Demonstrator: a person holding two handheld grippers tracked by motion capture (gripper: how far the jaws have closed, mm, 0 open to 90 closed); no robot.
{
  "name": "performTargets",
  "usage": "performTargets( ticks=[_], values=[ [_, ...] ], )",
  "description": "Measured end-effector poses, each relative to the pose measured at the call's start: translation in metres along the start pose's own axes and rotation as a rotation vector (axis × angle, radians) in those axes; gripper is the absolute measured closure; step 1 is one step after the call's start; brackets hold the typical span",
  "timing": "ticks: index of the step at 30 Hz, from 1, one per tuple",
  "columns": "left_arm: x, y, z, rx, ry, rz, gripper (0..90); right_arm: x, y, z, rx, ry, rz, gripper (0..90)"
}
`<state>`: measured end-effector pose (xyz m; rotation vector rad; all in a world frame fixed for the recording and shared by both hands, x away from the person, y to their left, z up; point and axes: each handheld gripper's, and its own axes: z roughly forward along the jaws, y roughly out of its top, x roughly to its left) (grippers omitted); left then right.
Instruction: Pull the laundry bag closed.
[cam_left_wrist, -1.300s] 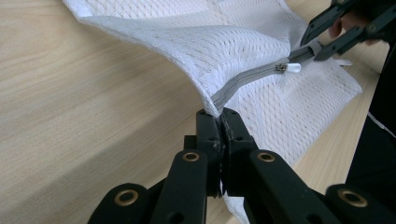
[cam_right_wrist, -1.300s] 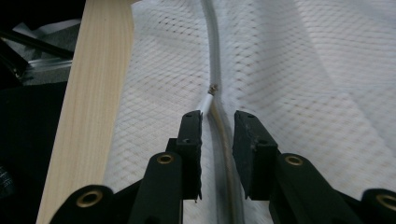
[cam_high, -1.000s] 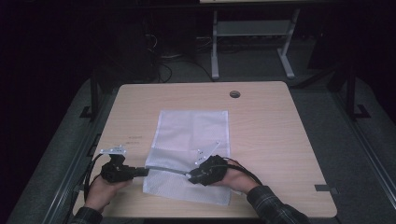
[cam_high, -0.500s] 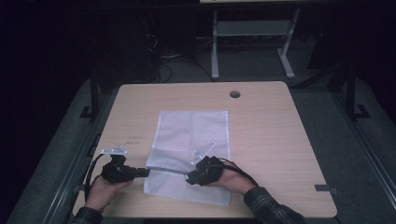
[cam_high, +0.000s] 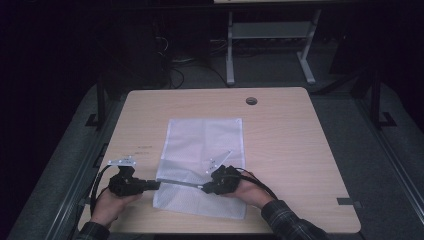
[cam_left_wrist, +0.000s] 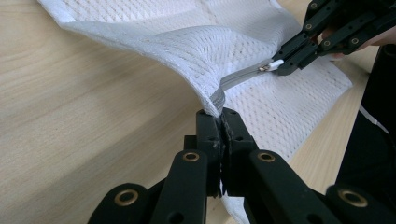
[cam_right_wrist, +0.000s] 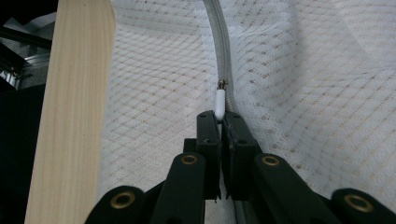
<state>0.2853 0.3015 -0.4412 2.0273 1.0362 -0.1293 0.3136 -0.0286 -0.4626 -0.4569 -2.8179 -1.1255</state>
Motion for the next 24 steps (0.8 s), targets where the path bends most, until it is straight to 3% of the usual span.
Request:
performTargets(
  ticks=[10,24],
  values=[
    [0.002,-0.001,0.0,0.012,0.021,-0.004,87.6,-0.001,-0.005,-0.009,0.02,0.02,-0.03,86.9],
    [0.004,-0.002,-0.002,0.012,0.038,-0.01,87.7,-0.008,-0.02,-0.03,0.033,-0.012,-0.003,86.8]
  ],
)
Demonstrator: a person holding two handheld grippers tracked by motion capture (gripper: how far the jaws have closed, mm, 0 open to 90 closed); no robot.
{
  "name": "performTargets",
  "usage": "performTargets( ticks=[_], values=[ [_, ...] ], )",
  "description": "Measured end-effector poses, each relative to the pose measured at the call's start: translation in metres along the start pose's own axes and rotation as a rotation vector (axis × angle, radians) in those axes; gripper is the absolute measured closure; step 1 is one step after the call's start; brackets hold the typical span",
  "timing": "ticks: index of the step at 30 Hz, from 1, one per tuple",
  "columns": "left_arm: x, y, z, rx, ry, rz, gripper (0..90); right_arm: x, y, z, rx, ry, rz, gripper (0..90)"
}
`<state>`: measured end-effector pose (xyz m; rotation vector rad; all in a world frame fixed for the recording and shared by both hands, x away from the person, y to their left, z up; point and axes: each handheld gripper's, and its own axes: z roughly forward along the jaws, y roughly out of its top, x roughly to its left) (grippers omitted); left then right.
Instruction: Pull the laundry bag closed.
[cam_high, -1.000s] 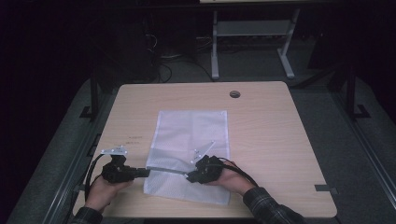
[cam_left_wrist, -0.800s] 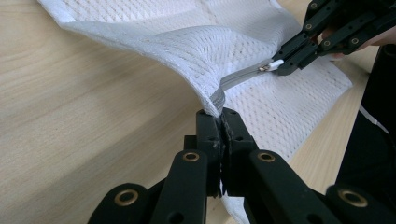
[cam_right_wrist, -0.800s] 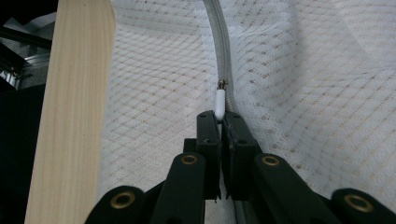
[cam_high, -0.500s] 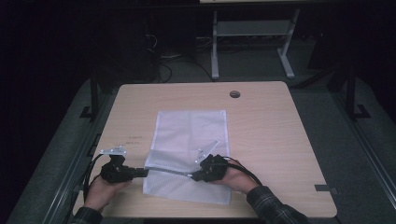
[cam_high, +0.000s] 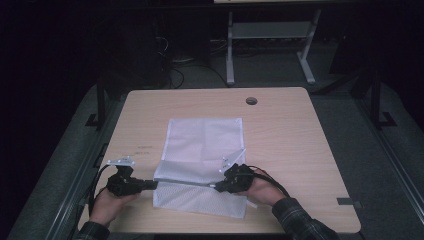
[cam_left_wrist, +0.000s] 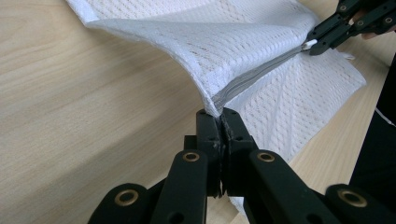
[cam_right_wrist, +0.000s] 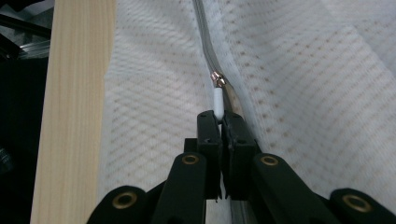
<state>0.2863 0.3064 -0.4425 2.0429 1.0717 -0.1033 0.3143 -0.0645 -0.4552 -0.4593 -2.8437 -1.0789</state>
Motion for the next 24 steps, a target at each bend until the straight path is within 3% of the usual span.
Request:
performTargets(
  ticks=[24],
  values=[
    [-0.002,0.001,0.002,0.005,-0.002,0.006,87.7,-0.004,-0.034,-0.039,0.007,-0.074,0.045,86.8]
  ],
)
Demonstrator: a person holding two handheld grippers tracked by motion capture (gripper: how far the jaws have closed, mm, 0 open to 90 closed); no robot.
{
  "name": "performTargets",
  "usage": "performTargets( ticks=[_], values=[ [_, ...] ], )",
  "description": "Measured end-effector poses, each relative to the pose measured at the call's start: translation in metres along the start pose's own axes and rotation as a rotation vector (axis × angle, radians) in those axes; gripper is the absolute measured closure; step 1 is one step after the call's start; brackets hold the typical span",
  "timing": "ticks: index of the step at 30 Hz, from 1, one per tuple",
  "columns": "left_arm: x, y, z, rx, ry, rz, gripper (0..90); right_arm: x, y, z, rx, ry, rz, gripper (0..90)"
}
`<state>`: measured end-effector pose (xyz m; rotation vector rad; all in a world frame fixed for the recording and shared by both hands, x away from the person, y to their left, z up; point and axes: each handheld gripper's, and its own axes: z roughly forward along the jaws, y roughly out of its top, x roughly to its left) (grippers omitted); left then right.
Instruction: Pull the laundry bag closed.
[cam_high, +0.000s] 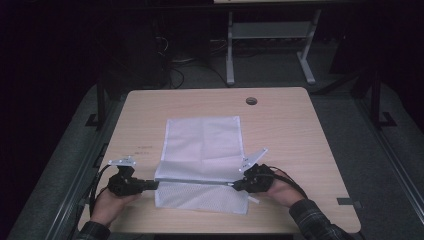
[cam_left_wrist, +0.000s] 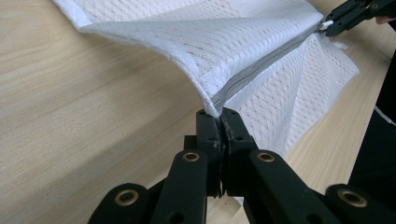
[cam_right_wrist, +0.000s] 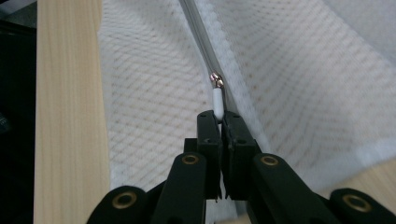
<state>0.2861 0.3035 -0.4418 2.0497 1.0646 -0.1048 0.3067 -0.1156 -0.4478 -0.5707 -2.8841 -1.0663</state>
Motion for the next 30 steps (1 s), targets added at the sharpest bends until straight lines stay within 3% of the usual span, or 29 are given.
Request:
performTargets(
  ticks=[14,20,30],
  values=[
    [-0.004,0.005,0.008,0.01,-0.013,0.009,87.7,-0.011,-0.023,-0.023,-0.02,-0.029,0.056,86.8],
    [-0.005,0.009,0.011,0.016,0.009,0.013,87.8,-0.015,-0.027,-0.025,-0.018,-0.025,0.055,86.8],
    [-0.007,0.008,0.013,0.014,-0.012,0.043,85.1,-0.02,-0.029,-0.032,-0.045,-0.034,0.064,85.2]
  ],
)
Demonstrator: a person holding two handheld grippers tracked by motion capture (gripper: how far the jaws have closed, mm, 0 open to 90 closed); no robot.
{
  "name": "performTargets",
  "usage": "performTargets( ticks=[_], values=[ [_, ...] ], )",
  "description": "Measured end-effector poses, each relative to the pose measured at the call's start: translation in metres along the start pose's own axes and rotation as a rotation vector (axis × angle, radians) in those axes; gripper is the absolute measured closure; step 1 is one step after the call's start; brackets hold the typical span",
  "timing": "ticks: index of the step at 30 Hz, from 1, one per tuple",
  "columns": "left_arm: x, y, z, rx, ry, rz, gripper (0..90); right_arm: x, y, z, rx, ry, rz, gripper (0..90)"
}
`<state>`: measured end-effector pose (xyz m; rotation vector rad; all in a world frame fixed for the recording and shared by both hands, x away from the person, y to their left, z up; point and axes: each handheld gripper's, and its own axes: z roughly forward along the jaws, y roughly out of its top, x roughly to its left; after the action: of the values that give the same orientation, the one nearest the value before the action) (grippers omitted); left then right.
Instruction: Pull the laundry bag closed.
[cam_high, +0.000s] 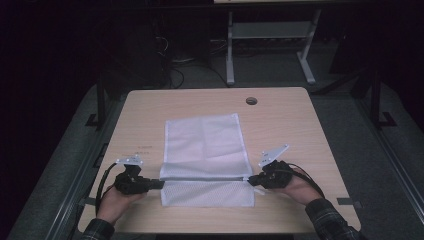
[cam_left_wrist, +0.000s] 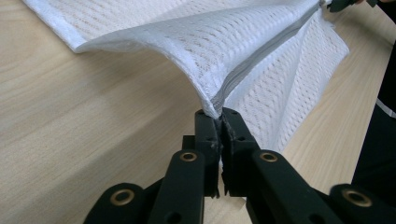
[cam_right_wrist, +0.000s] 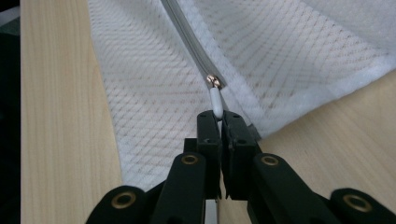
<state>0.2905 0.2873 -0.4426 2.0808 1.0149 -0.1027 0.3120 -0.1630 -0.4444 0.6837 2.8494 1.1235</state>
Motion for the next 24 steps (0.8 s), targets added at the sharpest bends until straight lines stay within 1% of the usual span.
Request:
performTargets(
  ticks=[1,2,3,5,7,9,10,11,12,13,15,17,19,20,23,24],
  values=[
    [-0.001,0.0,-0.001,-0.001,0.004,0.012,82.7,0.0,0.0,-0.001,-0.007,0.003,0.001,84.7],
    [-0.001,0.0,-0.001,-0.008,0.008,0.013,77.9,0.0,0.0,-0.001,-0.008,0.005,0.0,82.5],
    [-0.002,0.0,-0.001,-0.009,0.013,0.019,75.6,0.001,0.0,-0.001,-0.01,0.003,0.003,77.9],
    [-0.003,0.001,-0.002,-0.013,0.026,0.035,67.7,0.001,0.0,-0.001,-0.015,0.0,0.008,70.5],
    [-0.004,0.001,-0.002,-0.014,0.034,0.045,62.4,0.002,-0.001,-0.002,-0.024,-0.005,0.016,65.1],
    [-0.005,0.001,-0.003,-0.015,0.042,0.057,55.3,0.003,-0.001,-0.003,-0.033,-0.017,0.022,58.1],
    [-0.006,0.001,-0.003,-0.016,0.046,0.065,53.1,0.004,-0.001,-0.003,-0.035,-0.021,0.024,54.7],
    [-0.006,0.001,-0.003,-0.016,0.046,0.065,50.3,0.004,-0.001,-0.003,-0.035,-0.021,0.024,54.7],
    [-0.007,0.001,-0.004,-0.018,0.051,0.071,50.3,0.004,-0.001,-0.003,-0.039,-0.032,0.023,49.7],
    [-0.008,0.001,-0.005,-0.016,0.063,0.087,43.2,0.005,-0.002,-0.005,-0.052,-0.056,0.03,39.5],
    [-0.009,0.001,-0.005,-0.015,0.076,0.096,38.7,0.006,-0.002,-0.007,-0.063,-0.089,0.03,33.0],
    [-0.01,0.001,-0.006,-0.013,0.089,0.114,36.1,0.005,-0.003,-0.01,-0.077,-0.112,0.039,28.3],
    [-0.011,0.001,-0.007,-0.008,0.102,0.124,32.7,0.004,-0.004,-0.014,-0.084,-0.127,0.057,24.4],
    [-0.011,0.001,-0.008,-0.009,0.108,0.128,30.9,0.004,-0.005,-0.016,-0.09,-0.144,0.06,22.9],
    [-0.012,0.0,-0.01,-0.006,0.129,0.147,25.3,0.003,-0.01,-0.022,-0.092,-0.17,0.08,19.2],
    [-0.012,0.0,-0.01,-0.006,0.129,0.147,23.1,0.003,-0.01,-0.022,-0.092,-0.17,0.08,19.2]
  ],
)
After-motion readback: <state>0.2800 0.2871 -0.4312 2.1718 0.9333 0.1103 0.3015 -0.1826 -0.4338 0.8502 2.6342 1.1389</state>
